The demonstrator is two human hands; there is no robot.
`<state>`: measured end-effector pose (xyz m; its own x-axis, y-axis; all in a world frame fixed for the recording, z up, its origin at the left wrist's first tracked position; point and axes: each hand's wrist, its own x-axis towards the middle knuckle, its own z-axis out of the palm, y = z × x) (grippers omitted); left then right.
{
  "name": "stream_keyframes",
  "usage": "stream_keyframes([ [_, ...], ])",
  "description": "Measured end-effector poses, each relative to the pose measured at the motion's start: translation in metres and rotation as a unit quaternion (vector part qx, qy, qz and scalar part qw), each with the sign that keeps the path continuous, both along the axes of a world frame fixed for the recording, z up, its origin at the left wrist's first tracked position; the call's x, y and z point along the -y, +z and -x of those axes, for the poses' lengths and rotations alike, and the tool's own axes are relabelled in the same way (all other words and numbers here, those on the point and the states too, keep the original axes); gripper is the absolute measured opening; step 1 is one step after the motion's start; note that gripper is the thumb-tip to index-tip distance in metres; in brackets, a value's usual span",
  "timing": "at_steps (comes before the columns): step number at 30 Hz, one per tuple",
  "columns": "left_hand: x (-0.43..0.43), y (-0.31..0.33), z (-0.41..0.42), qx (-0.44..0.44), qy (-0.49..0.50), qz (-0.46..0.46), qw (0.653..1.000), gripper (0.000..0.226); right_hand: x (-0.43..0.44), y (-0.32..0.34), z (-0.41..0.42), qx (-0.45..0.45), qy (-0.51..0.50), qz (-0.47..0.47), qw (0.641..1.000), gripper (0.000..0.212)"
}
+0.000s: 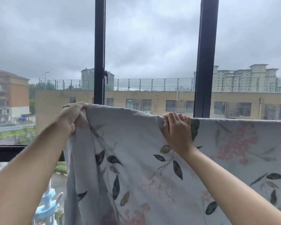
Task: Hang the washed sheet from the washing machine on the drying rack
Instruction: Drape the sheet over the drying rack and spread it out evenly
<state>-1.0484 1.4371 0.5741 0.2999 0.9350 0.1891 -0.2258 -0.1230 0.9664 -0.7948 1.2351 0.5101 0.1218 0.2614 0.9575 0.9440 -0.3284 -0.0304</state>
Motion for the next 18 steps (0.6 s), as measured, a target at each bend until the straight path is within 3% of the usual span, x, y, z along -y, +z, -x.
stream_keyframes([
  [3, -0.008, -0.009, 0.020, -0.067, -0.076, 0.014, 0.995, 0.024, -0.007, 0.002, 0.005, -0.008, -0.011, 0.001, 1.000, 0.019],
  [5, -0.013, -0.010, 0.032, -0.046, -0.071, 0.012, 0.996, 0.021, -0.011, 0.005, 0.012, -0.012, -0.016, 0.006, 1.000, 0.018],
  [8, -0.026, -0.005, 0.049, -0.008, 0.040, 0.013, 0.999, 0.024, -0.014, 0.011, 0.020, -0.015, -0.022, 0.024, 0.999, 0.022],
  [10, -0.032, -0.006, 0.057, -0.070, 0.161, -0.015, 0.984, 0.028, -0.016, 0.014, 0.025, -0.022, -0.035, 0.048, 0.998, 0.028],
  [12, -0.042, -0.008, 0.064, -0.165, 0.205, -0.042, 0.964, 0.044, -0.025, 0.017, 0.041, -0.015, -0.034, 0.091, 0.995, 0.038],
  [15, -0.053, -0.004, 0.069, -0.263, 0.108, -0.044, 0.958, 0.050, -0.050, 0.021, 0.082, 0.023, 0.019, 0.151, 0.988, 0.051],
  [18, -0.057, 0.000, 0.077, -0.275, 0.055, -0.057, 0.958, 0.042, -0.085, 0.026, 0.120, 0.019, 0.066, 0.202, 0.977, 0.042],
])
